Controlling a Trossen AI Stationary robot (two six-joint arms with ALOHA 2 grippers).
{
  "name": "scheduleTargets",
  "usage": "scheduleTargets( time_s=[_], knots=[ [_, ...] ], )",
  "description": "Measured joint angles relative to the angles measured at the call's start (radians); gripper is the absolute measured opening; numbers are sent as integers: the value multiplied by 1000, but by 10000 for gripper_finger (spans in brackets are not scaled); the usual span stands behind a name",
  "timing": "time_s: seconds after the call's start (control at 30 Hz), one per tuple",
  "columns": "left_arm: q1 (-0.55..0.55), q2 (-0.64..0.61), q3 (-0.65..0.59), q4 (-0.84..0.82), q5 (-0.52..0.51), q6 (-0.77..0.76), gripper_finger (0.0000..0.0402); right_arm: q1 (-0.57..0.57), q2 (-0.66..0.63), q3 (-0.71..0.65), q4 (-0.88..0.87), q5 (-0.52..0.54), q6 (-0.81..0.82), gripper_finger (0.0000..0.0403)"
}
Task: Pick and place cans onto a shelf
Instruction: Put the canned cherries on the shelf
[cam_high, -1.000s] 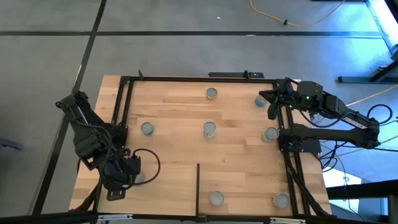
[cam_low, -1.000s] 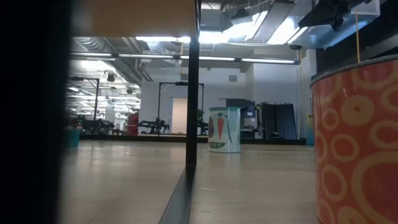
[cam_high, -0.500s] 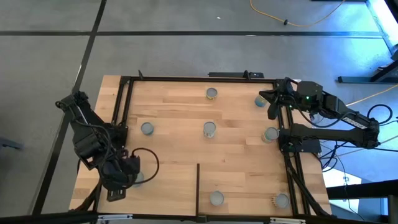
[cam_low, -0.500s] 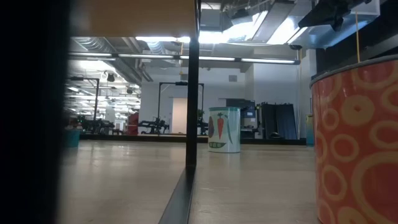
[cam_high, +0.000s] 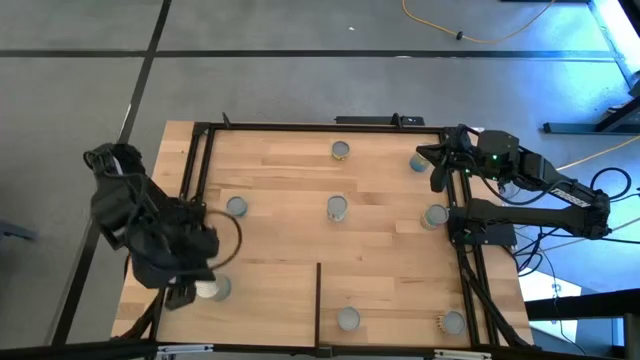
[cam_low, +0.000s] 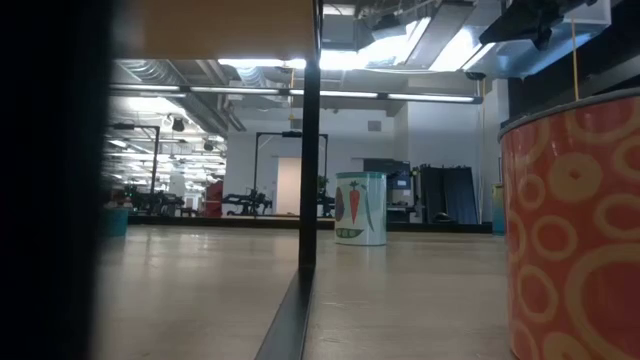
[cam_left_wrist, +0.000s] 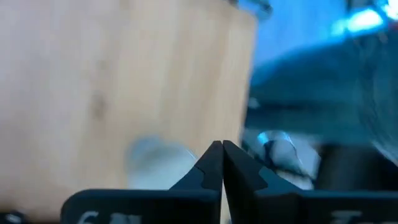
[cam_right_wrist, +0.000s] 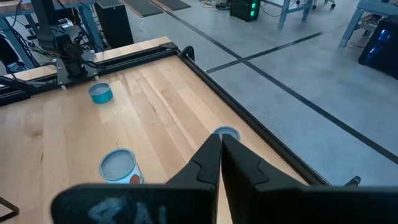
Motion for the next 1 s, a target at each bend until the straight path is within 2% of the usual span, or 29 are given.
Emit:
scheduleTargets(
  time_s=[0.1, 0.23, 0.47, 0.7, 1.0],
  knots=[
    [6, 1, 17, -57, -95, -6, 1, 0, 0, 0, 0, 0, 1, 18],
    [71, 3, -13, -69, -87, -37, 1, 0, 0, 0, 0, 0, 1, 18],
    [181, 53, -25, -65, 54, -35, 1, 0, 1, 0, 1, 0, 30, 18],
    [210, 135, -26, -64, 221, -28, 1, 0, 1, 0, 1, -1, 25, 18],
    [210, 193, -26, -67, 245, -41, 0, 0, 0, 0, 1, 0, 23, 18]
  ],
)
